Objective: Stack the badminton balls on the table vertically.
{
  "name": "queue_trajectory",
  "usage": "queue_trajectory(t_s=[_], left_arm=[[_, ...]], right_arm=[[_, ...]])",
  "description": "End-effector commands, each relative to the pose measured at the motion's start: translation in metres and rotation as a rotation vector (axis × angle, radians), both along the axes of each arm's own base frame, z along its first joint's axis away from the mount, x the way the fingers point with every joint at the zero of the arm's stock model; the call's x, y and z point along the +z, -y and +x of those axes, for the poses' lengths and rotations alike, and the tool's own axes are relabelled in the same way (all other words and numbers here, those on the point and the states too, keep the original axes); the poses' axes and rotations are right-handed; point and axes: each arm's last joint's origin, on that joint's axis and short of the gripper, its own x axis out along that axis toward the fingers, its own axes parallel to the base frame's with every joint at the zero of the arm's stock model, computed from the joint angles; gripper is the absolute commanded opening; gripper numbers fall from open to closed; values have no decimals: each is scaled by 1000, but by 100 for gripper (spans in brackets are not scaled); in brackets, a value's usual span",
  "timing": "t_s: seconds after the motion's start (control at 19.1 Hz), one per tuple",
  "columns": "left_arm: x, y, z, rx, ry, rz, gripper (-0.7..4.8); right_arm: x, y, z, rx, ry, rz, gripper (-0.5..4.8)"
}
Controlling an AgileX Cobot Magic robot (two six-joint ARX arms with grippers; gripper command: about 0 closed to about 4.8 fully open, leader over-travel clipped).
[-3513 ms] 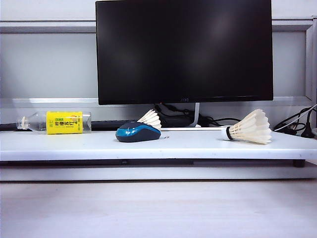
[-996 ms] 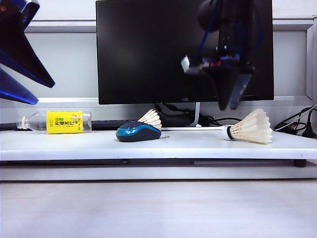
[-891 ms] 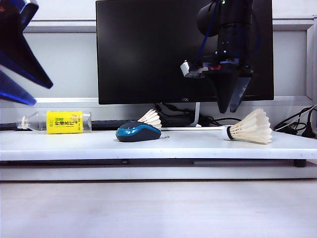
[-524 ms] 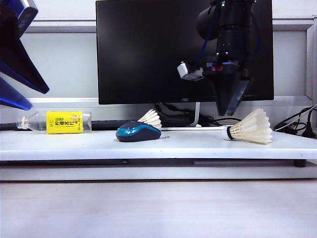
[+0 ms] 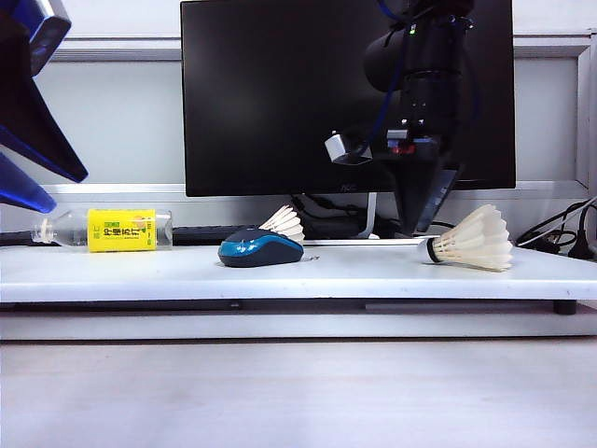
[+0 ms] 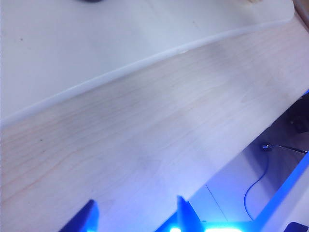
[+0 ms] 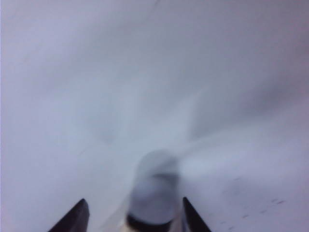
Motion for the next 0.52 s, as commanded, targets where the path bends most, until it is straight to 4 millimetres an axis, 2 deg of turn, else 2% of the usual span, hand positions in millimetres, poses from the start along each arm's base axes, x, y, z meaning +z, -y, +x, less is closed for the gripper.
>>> queue_trajectory(t_s=[0.05, 0.52], left_arm=[[2, 0, 1, -8, 18, 0, 220], [2, 0, 1, -16, 27, 6, 220]], right_arm=[[2, 3, 2, 0, 13, 5, 249], [-9, 4, 5, -4, -31, -15, 247]])
